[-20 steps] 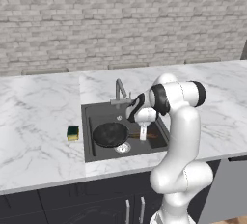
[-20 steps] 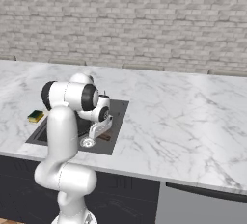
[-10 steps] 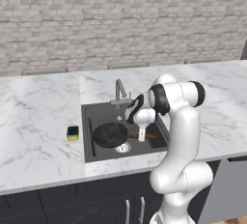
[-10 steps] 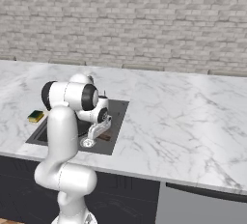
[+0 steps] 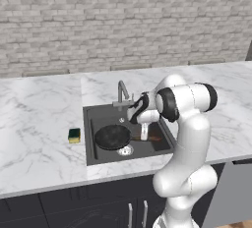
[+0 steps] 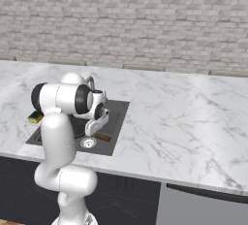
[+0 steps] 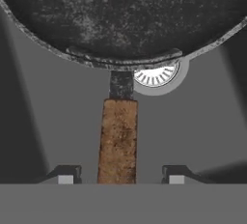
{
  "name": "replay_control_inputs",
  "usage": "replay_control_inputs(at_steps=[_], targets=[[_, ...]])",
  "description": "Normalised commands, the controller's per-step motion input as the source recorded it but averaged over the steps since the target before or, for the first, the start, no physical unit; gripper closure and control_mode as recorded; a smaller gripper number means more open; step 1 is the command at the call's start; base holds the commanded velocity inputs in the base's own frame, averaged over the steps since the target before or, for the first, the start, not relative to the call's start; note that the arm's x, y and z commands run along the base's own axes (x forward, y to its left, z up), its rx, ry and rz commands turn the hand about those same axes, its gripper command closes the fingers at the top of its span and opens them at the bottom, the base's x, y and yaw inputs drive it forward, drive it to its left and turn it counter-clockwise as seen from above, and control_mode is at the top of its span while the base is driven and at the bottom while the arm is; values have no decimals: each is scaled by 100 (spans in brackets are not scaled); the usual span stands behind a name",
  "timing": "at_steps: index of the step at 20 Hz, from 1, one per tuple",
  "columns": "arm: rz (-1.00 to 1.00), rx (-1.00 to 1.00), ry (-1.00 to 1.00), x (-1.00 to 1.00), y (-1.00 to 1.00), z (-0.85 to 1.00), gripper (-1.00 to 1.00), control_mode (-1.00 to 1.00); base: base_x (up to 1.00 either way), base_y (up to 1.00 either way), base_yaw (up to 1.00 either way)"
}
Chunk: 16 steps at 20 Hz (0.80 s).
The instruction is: Pick the pan and sponge and place them into the sink. Then turn on the water.
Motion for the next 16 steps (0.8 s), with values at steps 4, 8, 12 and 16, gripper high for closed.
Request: replay_control_inputs(at_steps=[4,8,12,16], targets=[[0,-5,-5,0,0,89,-100,-100,0,0,0],[0,0,0,0,0,79,-100,-100,0,0,0],[0,2,0,0,0,68,-100,-100,0,0,0],[-13,9,0,-4,11,37,-100,-100,0,0,0]])
